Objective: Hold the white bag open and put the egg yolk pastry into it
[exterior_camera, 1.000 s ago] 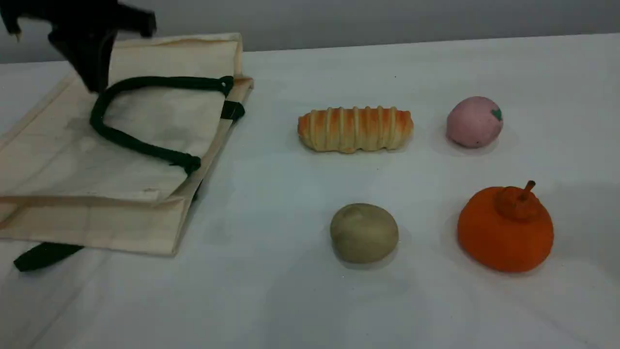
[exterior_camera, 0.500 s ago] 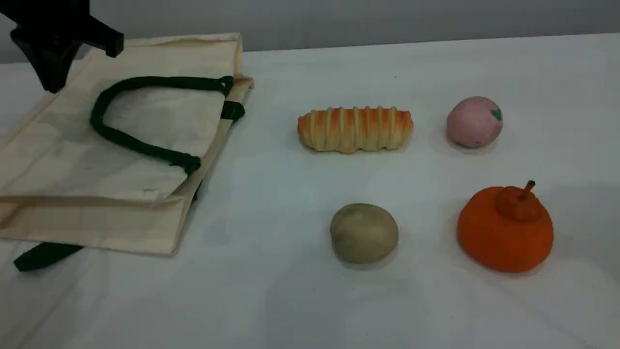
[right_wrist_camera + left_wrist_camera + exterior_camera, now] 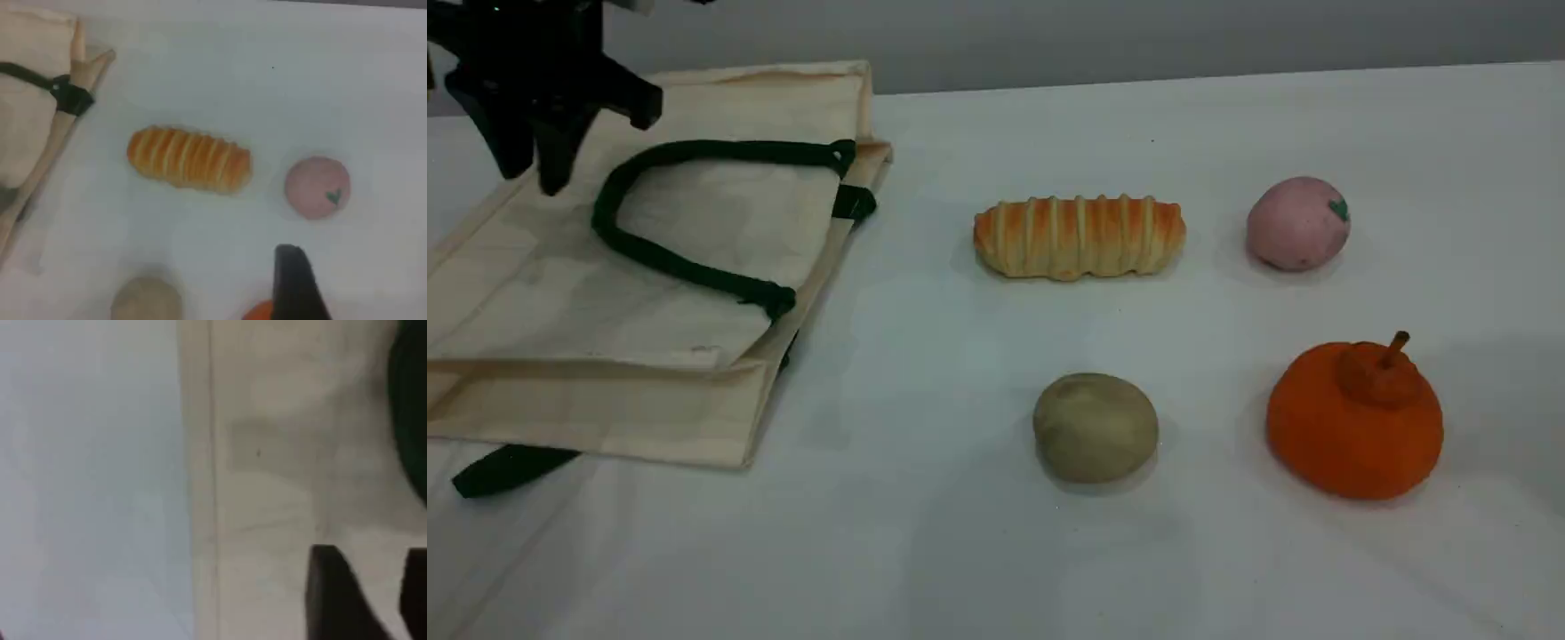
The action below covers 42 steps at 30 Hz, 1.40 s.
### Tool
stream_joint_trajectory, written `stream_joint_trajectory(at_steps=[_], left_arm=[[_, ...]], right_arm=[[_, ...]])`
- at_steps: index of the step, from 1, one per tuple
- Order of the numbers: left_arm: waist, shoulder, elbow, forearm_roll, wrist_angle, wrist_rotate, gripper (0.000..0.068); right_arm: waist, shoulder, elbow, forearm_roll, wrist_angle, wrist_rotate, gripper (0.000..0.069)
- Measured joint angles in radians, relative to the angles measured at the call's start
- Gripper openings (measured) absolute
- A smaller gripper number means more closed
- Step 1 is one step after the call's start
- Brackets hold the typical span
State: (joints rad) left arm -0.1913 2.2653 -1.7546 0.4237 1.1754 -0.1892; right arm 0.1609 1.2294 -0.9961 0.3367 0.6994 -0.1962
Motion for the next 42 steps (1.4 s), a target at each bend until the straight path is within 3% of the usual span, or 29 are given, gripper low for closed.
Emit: stream_joint_trajectory(at_steps=[4,9,16,26,37,42], left_arm=[[0.0,0.004,-0.001,0.003,-0.036,-0.002,0.0478],[0.0,0.038,-0.002,0.036,-0.084,-0.009,0.056],[0.0,0.089,-0.003,0.08,-0.086,-0.015,0.0566],[0.0,0.095,-0.003,0.102,-0.145,-0.138,0.0566],[0.0,0.148,-0.003,0.102,-0.141,-0.141,0.0564],[0.0,0.151,-0.003,0.1,-0.139,-0.139,0.0481]], right_arm=[[0.0,0.0,0.0,0.0,0.001,0.0,0.0382],[0.0,0.0,0.0,0.0,0.001,0.0,0.0382],[0.0,0.0,0.0,0.0,0.002,0.0,0.0382],[0.0,0.0,0.0,0.001,0.008,0.0,0.0382],[0.0,0.0,0.0,0.001,0.01,0.0,0.0382],[0.0,0.0,0.0,0.001,0.012,0.0,0.0382]])
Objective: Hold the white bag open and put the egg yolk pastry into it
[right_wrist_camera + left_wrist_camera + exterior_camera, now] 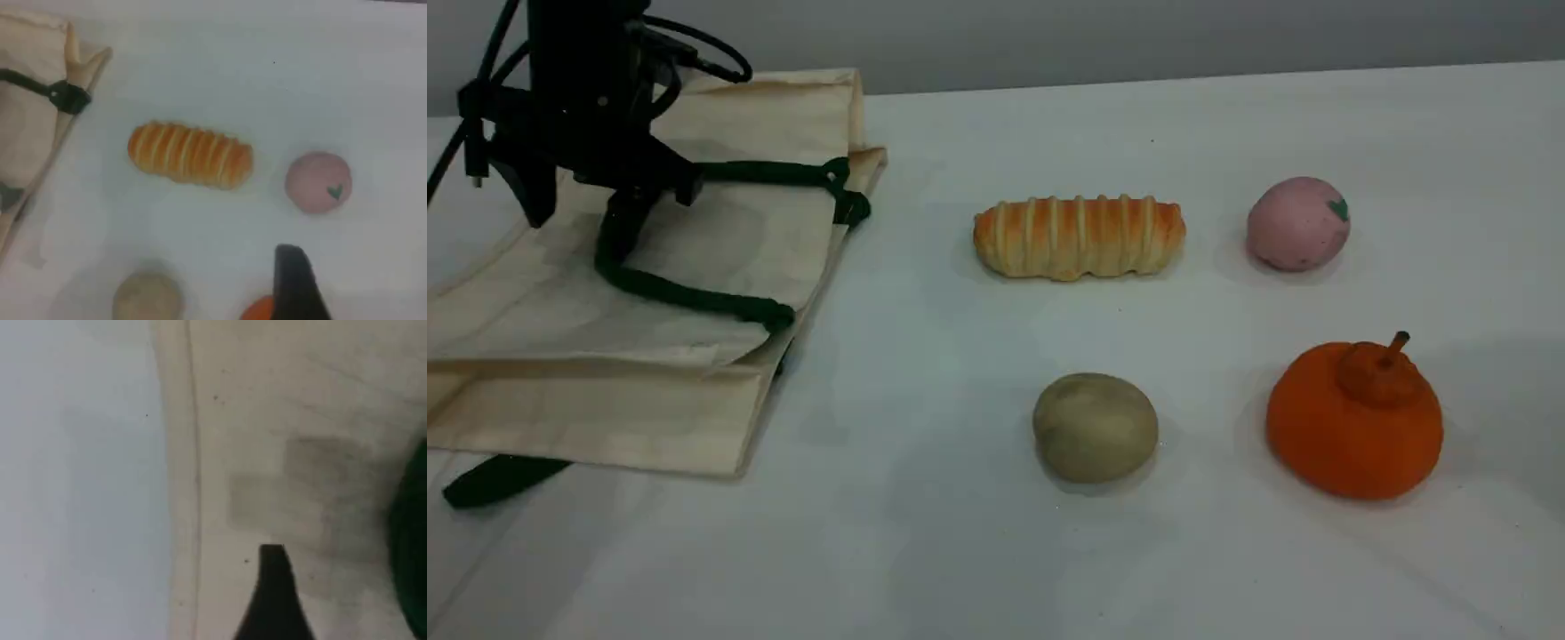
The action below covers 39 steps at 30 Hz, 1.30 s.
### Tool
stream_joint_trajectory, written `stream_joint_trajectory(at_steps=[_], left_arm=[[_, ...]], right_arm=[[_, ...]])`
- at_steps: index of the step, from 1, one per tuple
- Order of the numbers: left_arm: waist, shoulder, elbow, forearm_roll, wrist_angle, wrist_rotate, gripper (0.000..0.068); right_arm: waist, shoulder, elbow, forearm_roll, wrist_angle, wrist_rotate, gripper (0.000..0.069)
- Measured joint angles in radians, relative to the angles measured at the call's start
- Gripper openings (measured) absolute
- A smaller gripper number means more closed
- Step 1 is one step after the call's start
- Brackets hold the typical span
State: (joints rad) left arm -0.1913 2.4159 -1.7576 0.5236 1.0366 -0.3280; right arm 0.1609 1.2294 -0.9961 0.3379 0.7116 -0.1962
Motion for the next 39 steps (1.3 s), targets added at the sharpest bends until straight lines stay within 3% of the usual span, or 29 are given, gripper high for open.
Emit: stream_joint_trajectory(at_steps=[8,11,23,28,32,39], left_arm=[[0.0,0.027,0.0,-0.001,0.007,0.001,0.0192],[0.0,0.035,0.0,0.001,0.008,0.001,0.0135],[0.0,-0.01,-0.043,-0.008,0.085,0.045,0.0043],[0.0,-0.045,-0.127,-0.03,0.172,0.124,0.0041],[0.0,-0.046,-0.232,-0.109,0.19,0.243,0.0039],[0.0,-0.09,-0.385,-0.34,0.19,0.414,0.0034]], right_arm=[[0.0,0.0,0.0,0.0,0.004,0.0,0.0382],[0.0,0.0,0.0,0.0,0.004,0.0,0.0382],[0.0,0.0,0.0,0.0,0.004,0.0,0.0382],[0.0,0.0,0.0,0.0,0.005,0.0,0.0382],[0.0,0.0,0.0,0.0,0.005,0.0,0.0382],[0.0,0.0,0.0,0.0,0.004,0.0,0.0382]])
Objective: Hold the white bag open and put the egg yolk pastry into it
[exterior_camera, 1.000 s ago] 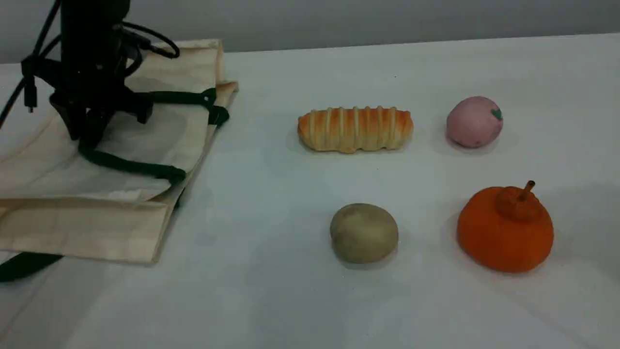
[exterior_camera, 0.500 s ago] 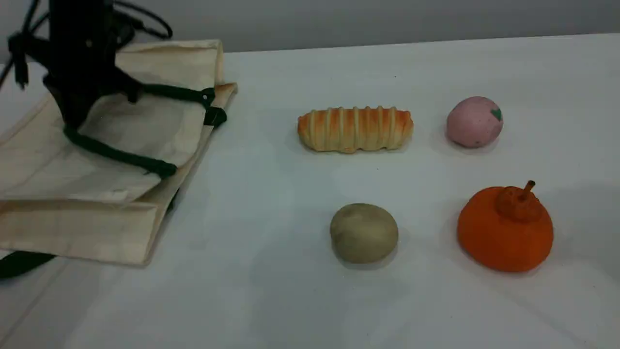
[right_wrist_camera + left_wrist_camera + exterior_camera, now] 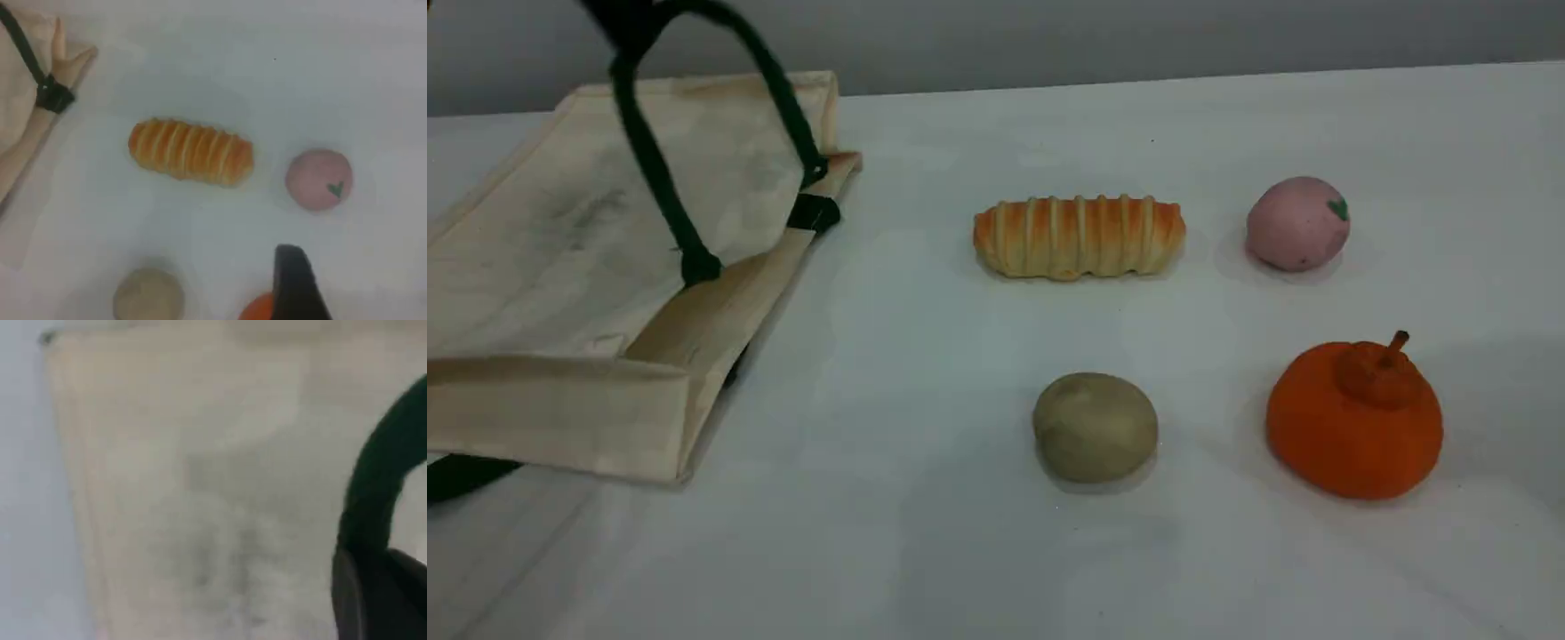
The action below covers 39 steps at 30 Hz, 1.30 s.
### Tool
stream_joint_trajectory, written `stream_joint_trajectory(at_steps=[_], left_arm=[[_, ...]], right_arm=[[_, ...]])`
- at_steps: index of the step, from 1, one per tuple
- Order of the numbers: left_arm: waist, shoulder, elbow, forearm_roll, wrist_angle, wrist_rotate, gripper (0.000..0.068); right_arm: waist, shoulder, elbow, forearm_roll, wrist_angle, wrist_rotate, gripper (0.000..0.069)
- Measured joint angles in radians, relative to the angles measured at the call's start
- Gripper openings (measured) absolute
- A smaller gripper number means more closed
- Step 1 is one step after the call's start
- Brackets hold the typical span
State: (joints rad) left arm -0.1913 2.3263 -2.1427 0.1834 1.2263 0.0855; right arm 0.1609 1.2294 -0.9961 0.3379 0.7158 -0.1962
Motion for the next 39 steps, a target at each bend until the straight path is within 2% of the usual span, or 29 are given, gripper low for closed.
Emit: stream_joint_trajectory(at_steps=[5,11,18,21,26,36,39], left_arm=[[0.0,-0.068,-0.005,-0.101,0.001,0.099,0.0032],[0.0,-0.149,-0.004,-0.159,-0.001,0.192,0.0029],[-0.002,-0.235,-0.002,-0.338,-0.003,0.315,0.0023],[-0.01,-0.278,0.001,-0.39,-0.004,0.33,0.0021],[-0.044,-0.342,0.007,-0.396,-0.003,0.348,0.002],[-0.189,-0.416,0.008,-0.392,-0.006,0.4,0.0008],[-0.211,-0.425,0.008,-0.392,-0.005,0.404,0.0008]], right_arm=[[0.0,0.0,0.0,0.0,0.0,0.0,0.0382],[0.0,0.0,0.0,0.0,-0.009,-0.004,0.0382],[0.0,0.0,0.0,0.0,-0.016,-0.022,0.0382],[0.0,0.0,0.0,0.0,-0.026,-0.041,0.0382],[0.0,0.006,0.001,0.0,-0.026,-0.047,0.0382],[0.0,0.058,0.002,0.0,-0.026,-0.075,0.0382],[0.0,0.064,0.002,0.0,-0.026,-0.079,0.0382]])
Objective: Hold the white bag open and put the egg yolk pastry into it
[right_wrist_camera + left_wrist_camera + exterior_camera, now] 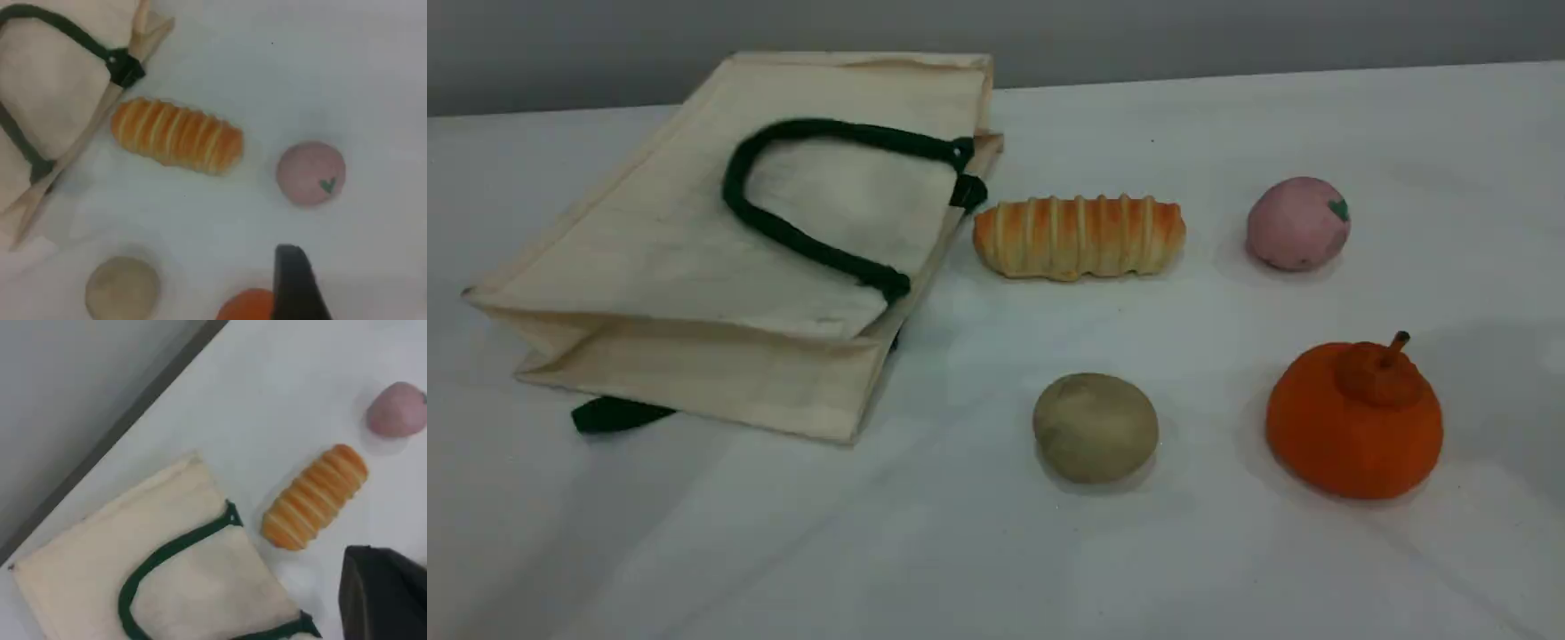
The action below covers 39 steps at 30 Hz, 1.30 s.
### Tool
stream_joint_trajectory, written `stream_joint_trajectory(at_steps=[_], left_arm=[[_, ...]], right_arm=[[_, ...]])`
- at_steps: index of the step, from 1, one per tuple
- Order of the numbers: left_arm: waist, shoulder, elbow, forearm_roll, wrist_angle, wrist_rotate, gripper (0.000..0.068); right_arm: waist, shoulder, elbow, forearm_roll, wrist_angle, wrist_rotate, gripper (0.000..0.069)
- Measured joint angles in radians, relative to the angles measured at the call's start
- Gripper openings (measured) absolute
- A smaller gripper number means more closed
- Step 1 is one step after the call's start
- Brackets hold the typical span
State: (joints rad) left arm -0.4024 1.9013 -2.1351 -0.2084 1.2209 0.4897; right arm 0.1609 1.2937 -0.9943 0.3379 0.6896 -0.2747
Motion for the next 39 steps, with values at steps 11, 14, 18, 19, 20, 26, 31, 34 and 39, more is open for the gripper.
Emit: stream_joint_trajectory(at_steps=[11,14,18,19,20,26,31,34,39], left_arm=[[0.001,0.019,0.0,0.105,0.0,-0.088,0.0008],[0.002,0.051,0.0,0.181,-0.001,-0.194,0.0008],[0.013,0.118,0.0,0.337,-0.002,-0.353,0.0008],[0.017,0.133,0.0,0.355,-0.002,-0.38,0.0008],[0.025,0.151,0.0,0.369,-0.002,-0.408,0.0008],[0.135,0.233,0.001,0.379,-0.002,-0.451,0.0008],[0.254,0.24,0.001,0.177,-0.002,-0.416,0.0008],[0.294,0.24,0.001,0.111,-0.002,-0.417,0.0008],[0.293,0.273,0.001,0.135,-0.001,-0.425,0.0008]], right_arm=[[0.0,0.0,0.0,0.02,0.014,0.003,0.0382],[0.0,0.0,0.0,0.029,0.015,0.003,0.0382],[0.0,0.0,0.0,0.03,0.02,0.003,0.0382],[0.0,0.0,0.0,0.03,0.02,0.003,0.0382],[0.0,0.001,0.0,0.03,0.02,0.003,0.0382],[0.0,0.002,0.0,0.037,0.052,0.002,0.0382],[0.0,0.003,0.0,0.037,0.061,0.002,0.0382],[0.0,0.003,0.0,0.041,0.061,0.002,0.0382],[0.0,0.004,0.0,0.066,0.06,0.003,0.0382]])
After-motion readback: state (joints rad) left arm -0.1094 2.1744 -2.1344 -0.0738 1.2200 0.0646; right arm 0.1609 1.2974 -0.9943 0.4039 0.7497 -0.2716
